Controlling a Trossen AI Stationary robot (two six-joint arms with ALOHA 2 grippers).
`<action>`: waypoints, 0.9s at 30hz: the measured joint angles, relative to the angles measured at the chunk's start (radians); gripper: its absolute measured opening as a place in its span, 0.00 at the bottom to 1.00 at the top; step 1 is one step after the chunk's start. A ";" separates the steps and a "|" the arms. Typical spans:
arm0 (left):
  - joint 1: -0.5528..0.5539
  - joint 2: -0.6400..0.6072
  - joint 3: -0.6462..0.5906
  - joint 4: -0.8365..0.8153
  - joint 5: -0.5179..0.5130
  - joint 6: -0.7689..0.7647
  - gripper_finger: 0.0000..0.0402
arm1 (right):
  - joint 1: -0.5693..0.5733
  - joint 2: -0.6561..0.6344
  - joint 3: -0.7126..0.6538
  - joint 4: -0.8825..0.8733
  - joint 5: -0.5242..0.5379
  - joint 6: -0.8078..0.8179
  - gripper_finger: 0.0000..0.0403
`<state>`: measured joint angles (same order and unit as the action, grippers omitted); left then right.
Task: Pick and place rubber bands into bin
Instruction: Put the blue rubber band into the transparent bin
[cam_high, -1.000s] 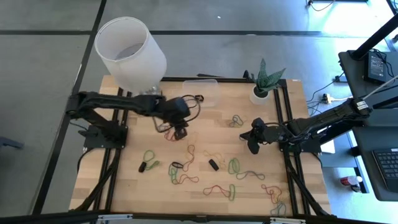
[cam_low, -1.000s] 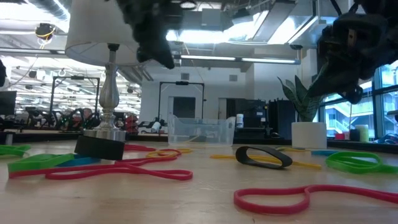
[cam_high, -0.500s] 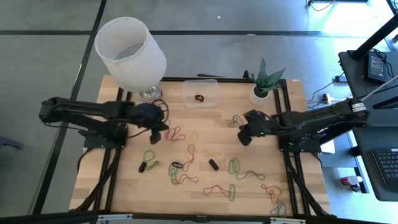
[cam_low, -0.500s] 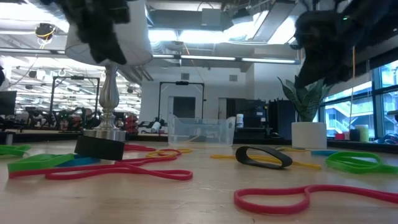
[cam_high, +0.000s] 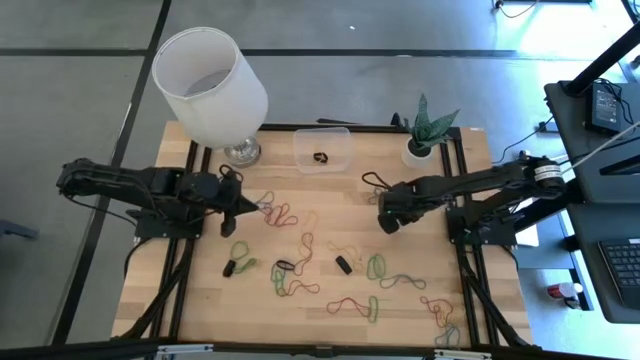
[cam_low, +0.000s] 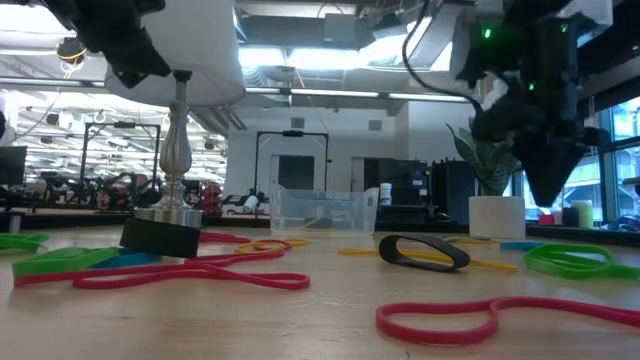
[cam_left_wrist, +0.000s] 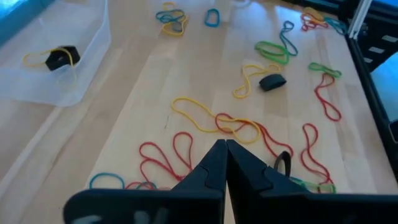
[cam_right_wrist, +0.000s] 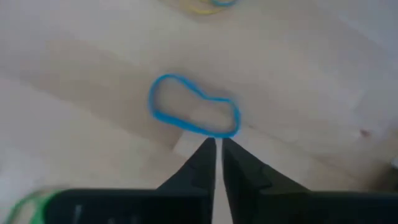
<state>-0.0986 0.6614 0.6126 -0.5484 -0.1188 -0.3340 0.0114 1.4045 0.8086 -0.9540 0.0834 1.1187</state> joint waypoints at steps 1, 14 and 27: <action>0.000 -0.003 -0.002 -0.004 -0.001 -0.011 0.00 | -0.008 0.006 -0.007 0.004 0.001 -0.001 0.12; 0.000 -0.002 -0.002 -0.001 -0.029 -0.049 0.01 | -0.075 0.009 -0.149 0.205 -0.028 -0.025 0.28; 0.000 -0.002 -0.002 -0.001 -0.026 -0.073 0.00 | -0.049 0.005 -0.226 0.251 -0.013 0.026 0.11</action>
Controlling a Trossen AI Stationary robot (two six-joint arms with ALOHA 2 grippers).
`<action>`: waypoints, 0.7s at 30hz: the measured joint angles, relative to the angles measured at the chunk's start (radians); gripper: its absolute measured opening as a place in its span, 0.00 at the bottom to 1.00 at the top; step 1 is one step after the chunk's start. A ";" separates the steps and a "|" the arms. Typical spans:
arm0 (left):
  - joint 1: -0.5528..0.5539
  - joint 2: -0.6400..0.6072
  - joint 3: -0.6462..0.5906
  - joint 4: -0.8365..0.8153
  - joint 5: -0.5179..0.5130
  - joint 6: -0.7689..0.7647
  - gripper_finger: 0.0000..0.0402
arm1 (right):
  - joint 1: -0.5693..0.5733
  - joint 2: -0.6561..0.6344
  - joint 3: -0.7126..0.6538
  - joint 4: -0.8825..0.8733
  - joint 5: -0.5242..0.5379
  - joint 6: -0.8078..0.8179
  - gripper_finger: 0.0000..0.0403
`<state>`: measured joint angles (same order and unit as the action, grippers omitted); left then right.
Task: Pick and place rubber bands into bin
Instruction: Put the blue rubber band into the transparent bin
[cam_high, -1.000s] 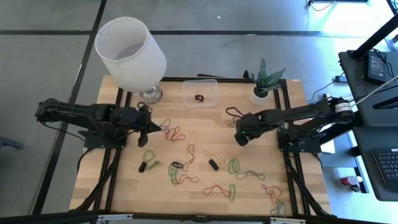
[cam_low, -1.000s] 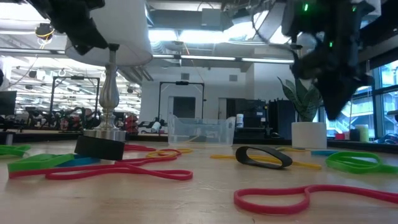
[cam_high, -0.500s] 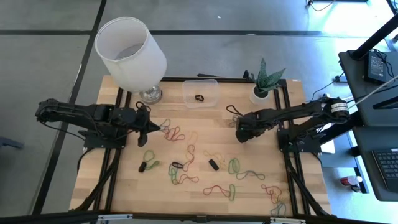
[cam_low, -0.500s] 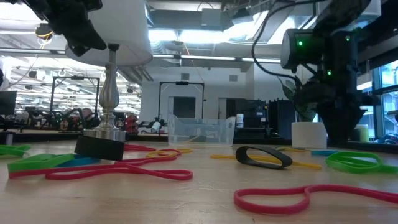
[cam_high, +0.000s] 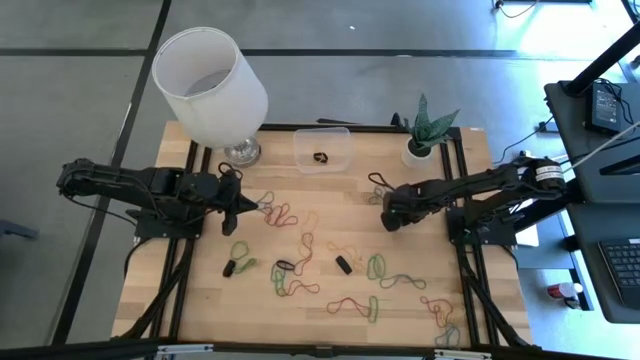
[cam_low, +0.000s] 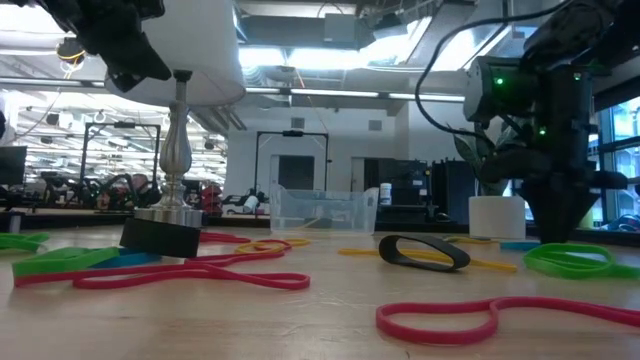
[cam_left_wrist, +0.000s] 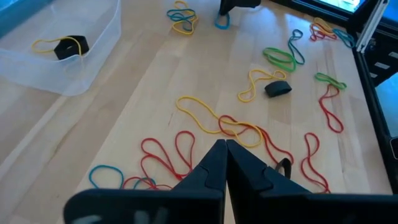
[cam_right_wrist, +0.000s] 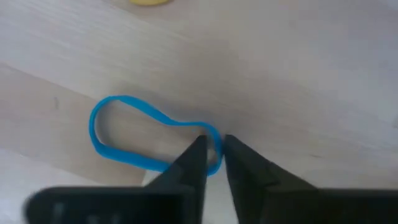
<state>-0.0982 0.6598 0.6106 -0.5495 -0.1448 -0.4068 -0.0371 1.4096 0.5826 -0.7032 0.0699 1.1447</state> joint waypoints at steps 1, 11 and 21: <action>0.000 0.000 0.000 0.000 0.000 0.000 0.00 | 0.002 0.002 0.007 -0.004 0.003 0.000 0.07; 0.000 0.000 0.000 0.000 -0.001 0.000 0.00 | 0.007 0.006 0.244 -0.255 0.009 -0.078 0.01; 0.000 0.000 0.000 0.000 -0.003 0.001 0.00 | -0.054 0.005 0.646 -0.357 0.225 -0.275 0.00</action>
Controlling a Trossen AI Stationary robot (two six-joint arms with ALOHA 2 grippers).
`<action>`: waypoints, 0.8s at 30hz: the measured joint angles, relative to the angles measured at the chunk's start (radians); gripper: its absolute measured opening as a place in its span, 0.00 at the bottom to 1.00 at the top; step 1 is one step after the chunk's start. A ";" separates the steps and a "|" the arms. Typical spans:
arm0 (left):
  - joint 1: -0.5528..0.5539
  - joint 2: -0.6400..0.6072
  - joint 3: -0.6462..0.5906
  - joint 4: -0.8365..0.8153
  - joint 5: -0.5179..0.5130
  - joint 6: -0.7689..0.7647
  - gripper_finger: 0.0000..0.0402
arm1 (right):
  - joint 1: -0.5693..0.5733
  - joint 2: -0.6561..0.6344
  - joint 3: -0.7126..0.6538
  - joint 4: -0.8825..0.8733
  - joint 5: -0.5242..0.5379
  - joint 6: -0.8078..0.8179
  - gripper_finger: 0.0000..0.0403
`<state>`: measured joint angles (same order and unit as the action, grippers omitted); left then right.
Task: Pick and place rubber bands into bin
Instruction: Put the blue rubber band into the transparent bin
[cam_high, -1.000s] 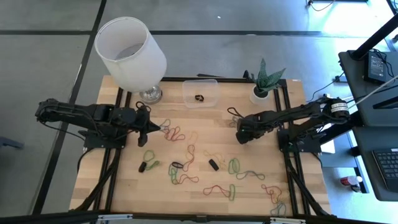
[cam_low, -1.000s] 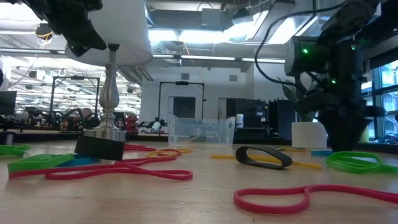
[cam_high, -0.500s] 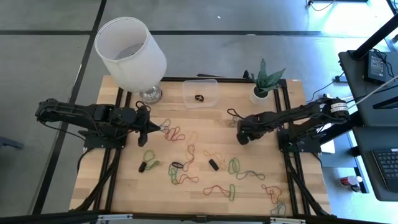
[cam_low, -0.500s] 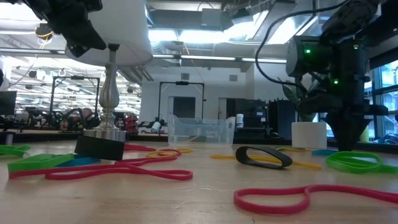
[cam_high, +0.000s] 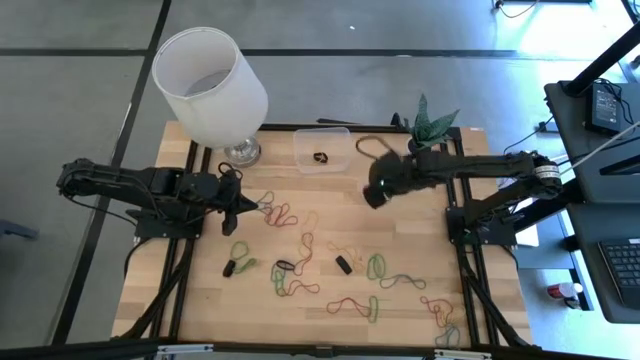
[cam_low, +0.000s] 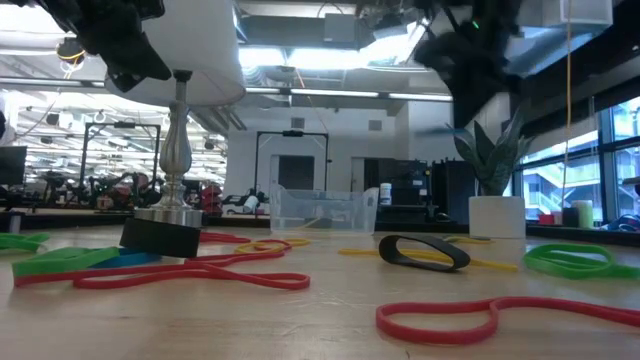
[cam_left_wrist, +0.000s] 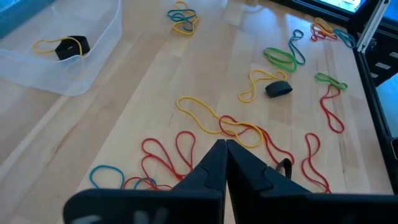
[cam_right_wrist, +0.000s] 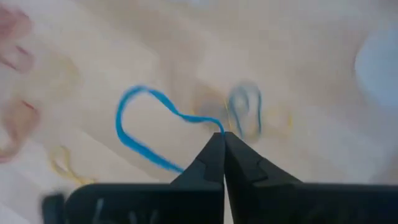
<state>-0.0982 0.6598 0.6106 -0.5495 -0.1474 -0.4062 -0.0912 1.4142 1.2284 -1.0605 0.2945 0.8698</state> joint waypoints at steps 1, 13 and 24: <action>0.000 0.000 0.000 0.000 0.000 0.000 0.00 | -0.013 0.003 0.033 0.004 0.013 -0.026 0.00; 0.000 0.000 0.000 0.000 0.000 0.000 0.00 | -0.220 0.276 0.440 0.006 0.009 -0.406 0.00; 0.000 0.000 0.000 0.000 0.000 0.000 0.00 | -0.362 0.731 0.887 -0.071 -0.063 -0.677 0.00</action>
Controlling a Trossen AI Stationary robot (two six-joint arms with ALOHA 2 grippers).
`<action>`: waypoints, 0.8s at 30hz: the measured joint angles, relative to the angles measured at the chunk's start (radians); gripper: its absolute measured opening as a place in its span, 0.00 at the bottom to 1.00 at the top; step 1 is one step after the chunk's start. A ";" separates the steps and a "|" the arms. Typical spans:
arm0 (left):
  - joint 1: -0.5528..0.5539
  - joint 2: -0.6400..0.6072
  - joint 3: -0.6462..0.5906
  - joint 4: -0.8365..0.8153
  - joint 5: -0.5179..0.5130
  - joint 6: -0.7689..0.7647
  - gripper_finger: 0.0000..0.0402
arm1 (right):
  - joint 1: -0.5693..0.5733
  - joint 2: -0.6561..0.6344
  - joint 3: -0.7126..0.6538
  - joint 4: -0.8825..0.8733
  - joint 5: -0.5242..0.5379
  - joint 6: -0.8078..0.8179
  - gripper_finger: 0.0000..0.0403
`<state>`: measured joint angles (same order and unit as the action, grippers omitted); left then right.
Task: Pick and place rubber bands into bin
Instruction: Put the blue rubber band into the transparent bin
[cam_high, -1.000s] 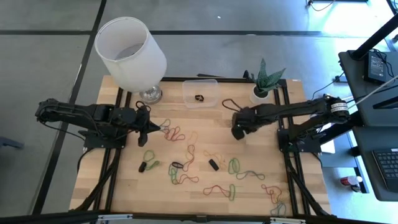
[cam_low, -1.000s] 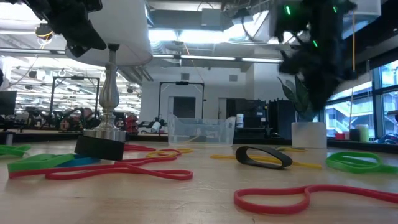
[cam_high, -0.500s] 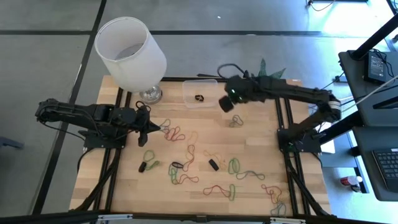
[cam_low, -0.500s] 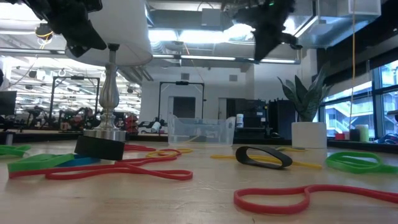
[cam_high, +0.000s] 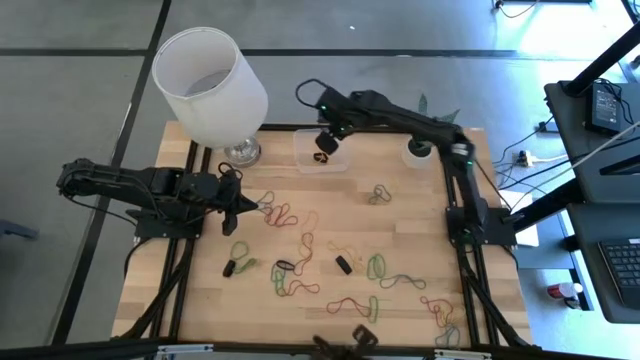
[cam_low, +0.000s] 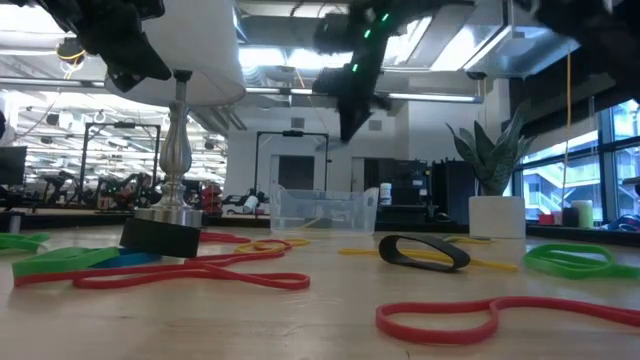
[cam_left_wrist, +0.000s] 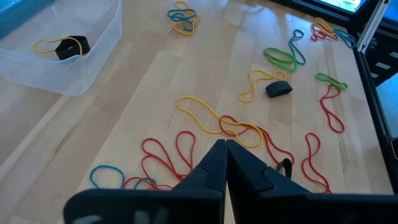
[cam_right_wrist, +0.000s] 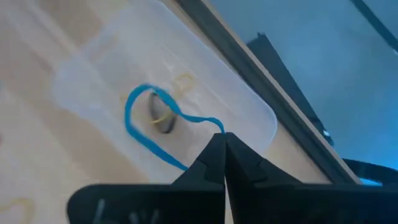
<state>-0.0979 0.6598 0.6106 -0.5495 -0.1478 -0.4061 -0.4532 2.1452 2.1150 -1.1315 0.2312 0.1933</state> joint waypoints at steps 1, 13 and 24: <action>0.000 0.000 0.000 0.000 0.000 0.000 0.00 | -0.010 0.034 0.026 -0.014 0.001 -0.015 0.00; 0.000 0.000 0.000 0.000 0.000 0.000 0.00 | -0.051 0.224 0.082 -0.059 -0.042 -0.045 0.02; 0.000 0.000 0.000 0.000 0.000 0.000 0.00 | -0.051 0.228 0.082 -0.060 -0.041 -0.036 0.20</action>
<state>-0.0981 0.6599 0.6106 -0.5495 -0.1478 -0.4061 -0.5037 2.3734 2.1975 -1.1914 0.1901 0.1569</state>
